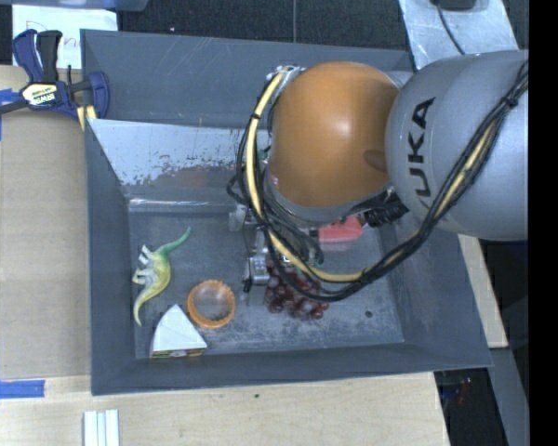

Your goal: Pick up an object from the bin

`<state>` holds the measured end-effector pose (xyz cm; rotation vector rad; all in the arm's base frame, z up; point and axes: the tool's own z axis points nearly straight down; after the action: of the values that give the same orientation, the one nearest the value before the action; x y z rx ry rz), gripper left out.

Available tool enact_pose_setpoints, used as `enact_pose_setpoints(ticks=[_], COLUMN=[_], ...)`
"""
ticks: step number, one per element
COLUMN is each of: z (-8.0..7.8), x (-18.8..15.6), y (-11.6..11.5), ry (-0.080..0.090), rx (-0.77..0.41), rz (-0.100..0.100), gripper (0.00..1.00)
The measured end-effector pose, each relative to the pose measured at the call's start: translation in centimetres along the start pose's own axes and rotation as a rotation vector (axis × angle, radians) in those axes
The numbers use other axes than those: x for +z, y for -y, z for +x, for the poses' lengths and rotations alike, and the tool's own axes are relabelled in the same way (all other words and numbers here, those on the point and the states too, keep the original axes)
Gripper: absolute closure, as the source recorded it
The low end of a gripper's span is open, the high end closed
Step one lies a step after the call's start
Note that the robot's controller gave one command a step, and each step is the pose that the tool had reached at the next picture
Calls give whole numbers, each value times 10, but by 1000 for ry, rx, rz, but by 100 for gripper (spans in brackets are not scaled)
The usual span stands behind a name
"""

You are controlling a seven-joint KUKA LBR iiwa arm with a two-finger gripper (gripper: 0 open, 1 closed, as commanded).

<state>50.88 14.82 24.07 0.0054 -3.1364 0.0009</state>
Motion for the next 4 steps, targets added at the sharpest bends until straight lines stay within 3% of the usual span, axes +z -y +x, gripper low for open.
enact_pose_setpoints(ticks=[1,2,3,4], z=[-2,-15,-15,-6], x=[-4,81,113,101], y=[1,-21,-22,-24], ry=[8,10,9,6], rx=[4,103,120,174], rz=[-2,-3,-2,-3], gripper=[0,0,0,0])
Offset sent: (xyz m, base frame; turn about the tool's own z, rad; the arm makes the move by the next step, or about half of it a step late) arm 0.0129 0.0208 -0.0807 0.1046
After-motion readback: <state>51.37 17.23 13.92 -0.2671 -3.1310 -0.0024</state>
